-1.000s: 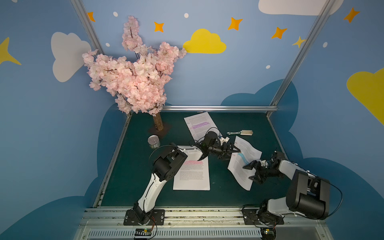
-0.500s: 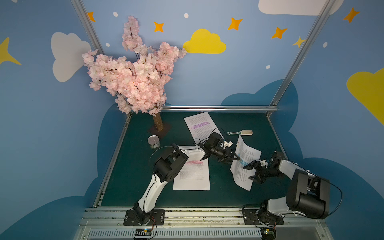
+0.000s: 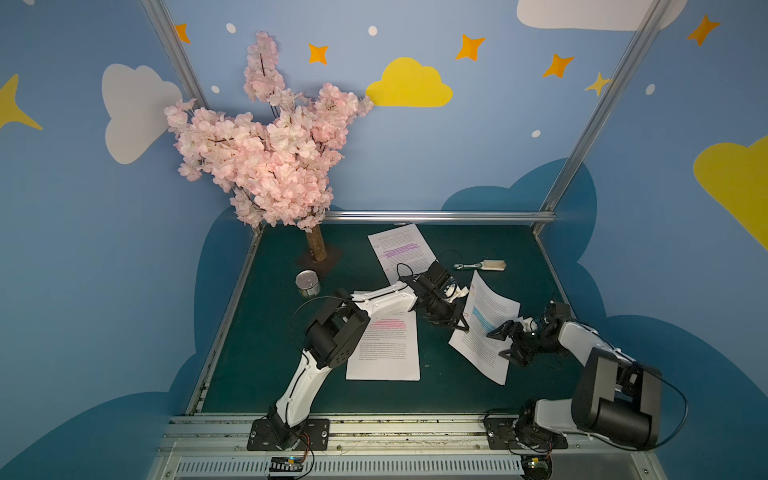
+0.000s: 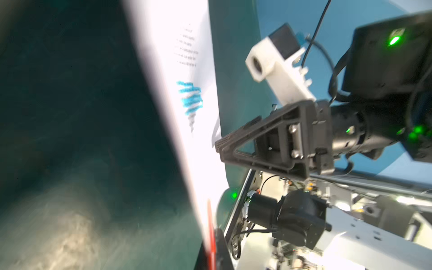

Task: Unclip the paperclips from the documents
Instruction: Pick up the document from the center of the board.

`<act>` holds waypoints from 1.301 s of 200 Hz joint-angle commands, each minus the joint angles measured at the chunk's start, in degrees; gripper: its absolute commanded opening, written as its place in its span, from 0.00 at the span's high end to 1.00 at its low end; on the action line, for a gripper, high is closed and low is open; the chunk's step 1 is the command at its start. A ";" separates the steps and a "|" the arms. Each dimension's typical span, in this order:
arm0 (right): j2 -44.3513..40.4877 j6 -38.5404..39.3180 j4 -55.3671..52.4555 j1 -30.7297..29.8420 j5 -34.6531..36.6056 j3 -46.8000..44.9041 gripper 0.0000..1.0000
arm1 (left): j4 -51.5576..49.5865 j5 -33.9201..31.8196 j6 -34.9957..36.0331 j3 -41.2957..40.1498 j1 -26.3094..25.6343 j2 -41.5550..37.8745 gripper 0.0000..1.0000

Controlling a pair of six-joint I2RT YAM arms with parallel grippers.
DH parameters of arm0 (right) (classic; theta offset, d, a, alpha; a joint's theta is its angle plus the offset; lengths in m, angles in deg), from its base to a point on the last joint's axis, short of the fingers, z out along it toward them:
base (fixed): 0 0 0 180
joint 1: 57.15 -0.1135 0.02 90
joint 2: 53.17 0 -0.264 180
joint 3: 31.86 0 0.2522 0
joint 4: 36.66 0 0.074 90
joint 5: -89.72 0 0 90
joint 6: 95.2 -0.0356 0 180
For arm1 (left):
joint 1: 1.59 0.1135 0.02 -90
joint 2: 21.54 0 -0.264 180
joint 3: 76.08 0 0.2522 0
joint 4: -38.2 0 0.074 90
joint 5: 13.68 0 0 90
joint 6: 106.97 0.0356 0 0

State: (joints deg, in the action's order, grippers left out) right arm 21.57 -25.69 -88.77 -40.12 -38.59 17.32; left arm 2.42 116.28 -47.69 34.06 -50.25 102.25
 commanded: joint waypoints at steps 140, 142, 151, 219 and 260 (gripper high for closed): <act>-2.87 -28.35 41.76 -26.24 -23.55 21.13 0.12 | -34.34 -19.44 42.45 10.00 4.67 -40.89 0.96; -2.35 -28.55 41.95 -26.44 -23.74 21.37 0.12 | -34.52 -19.04 42.77 10.22 4.68 -41.01 0.96; 0.01 -29.70 44.65 -27.26 -25.04 22.74 0.12 | -35.14 -17.73 43.71 10.96 4.96 -41.72 0.96; 14.34 -56.82 80.56 -33.35 -28.57 30.17 0.12 | -29.27 -8.87 37.10 7.36 7.85 -45.64 0.96; 17.47 -67.06 85.55 -34.20 -29.84 28.67 0.12 | -33.85 -9.63 39.90 11.11 9.94 -45.50 0.96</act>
State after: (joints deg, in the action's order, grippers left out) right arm 38.37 -84.59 -9.74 -74.02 -66.17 46.32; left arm -29.25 105.55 -9.59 42.43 -41.29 57.53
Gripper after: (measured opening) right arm 0.878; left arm 0.047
